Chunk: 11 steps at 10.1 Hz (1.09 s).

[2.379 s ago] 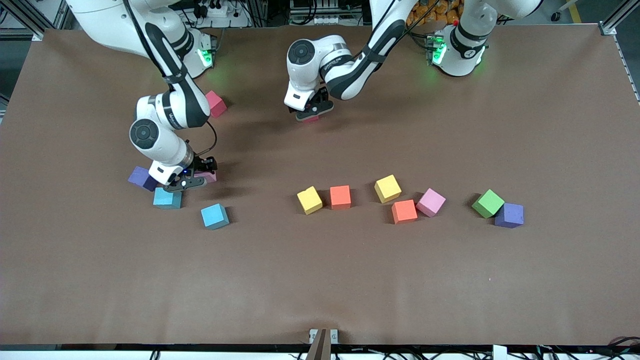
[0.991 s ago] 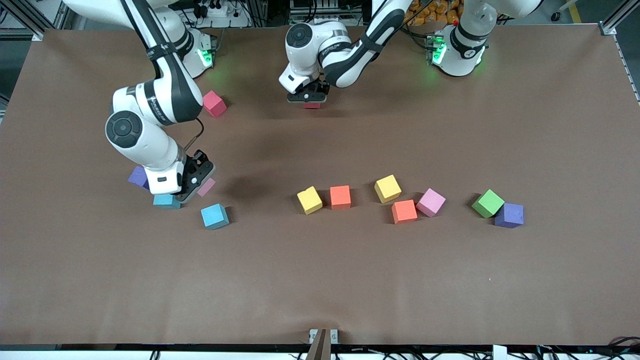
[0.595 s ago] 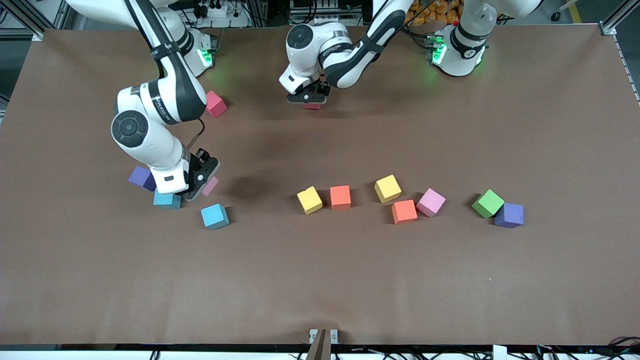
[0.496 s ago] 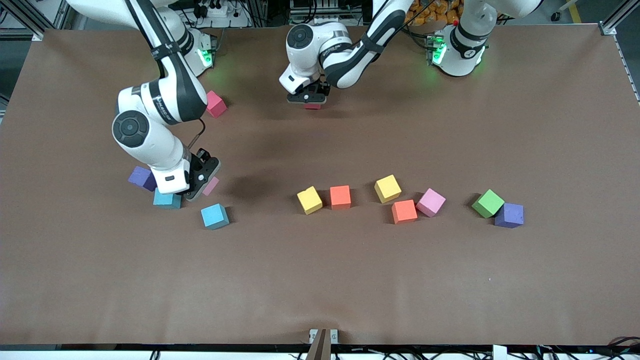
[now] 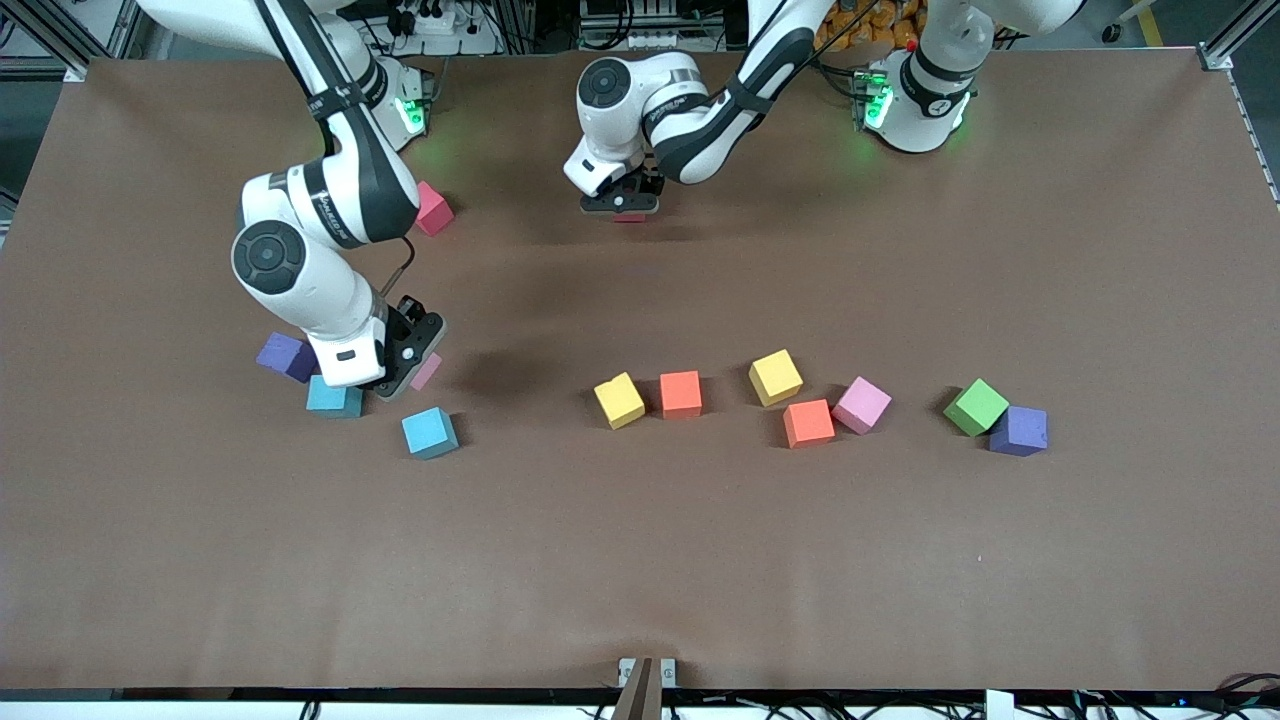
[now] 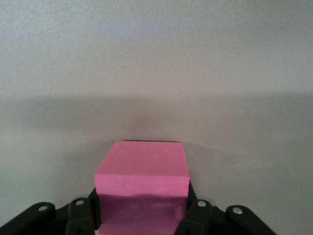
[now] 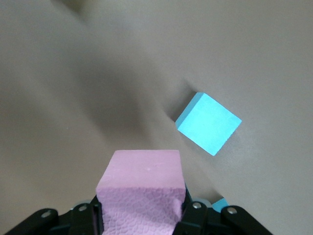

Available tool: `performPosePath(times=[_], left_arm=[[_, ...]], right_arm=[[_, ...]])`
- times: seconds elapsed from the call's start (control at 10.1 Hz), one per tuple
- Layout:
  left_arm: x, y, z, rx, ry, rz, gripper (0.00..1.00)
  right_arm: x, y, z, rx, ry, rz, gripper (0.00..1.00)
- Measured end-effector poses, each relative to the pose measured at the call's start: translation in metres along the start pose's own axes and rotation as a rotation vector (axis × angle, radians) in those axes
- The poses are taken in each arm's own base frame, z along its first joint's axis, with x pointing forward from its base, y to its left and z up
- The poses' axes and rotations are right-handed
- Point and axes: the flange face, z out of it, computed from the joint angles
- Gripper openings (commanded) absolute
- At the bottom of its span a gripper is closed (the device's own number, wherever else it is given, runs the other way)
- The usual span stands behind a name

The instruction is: Form number 2 with 11 blocks

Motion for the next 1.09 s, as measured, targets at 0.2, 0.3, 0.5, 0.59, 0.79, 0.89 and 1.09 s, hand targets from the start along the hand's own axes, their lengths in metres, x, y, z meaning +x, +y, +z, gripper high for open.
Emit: performPosePath(times=[0.2, 0.3, 0.5, 0.59, 0.79, 0.89, 1.09], left_arm=[[0.000, 0.000, 0.003, 0.001, -0.003, -0.013, 1.00], [-0.001, 0.000, 0.005, 0.003, -0.006, -0.017, 1.00], [-0.001, 0.001, 0.005, -0.001, -0.007, -0.031, 1.00], [-0.002, 0.003, 0.001, -0.010, -0.003, -0.038, 1.00], [0.001, 0.003, -0.022, -0.039, 0.020, -0.054, 1.00], [0.006, -0.003, -0.040, -0.055, 0.041, -0.063, 1.00], [0.017, -0.016, -0.073, -0.086, 0.080, -0.085, 1.00]], right_arm=[[0.005, -0.005, 0.000, -0.002, 0.001, -0.012, 0.00], [0.007, -0.007, -0.001, -0.004, 0.004, -0.016, 0.00], [0.010, -0.007, -0.005, -0.011, 0.009, -0.055, 0.00], [0.011, -0.006, -0.007, -0.014, 0.013, -0.090, 0.00], [0.012, -0.007, -0.008, -0.010, 0.008, -0.125, 0.00], [0.014, -0.010, -0.008, -0.005, 0.003, -0.137, 0.00], [0.022, -0.021, -0.007, -0.004, 0.001, -0.159, 0.00]])
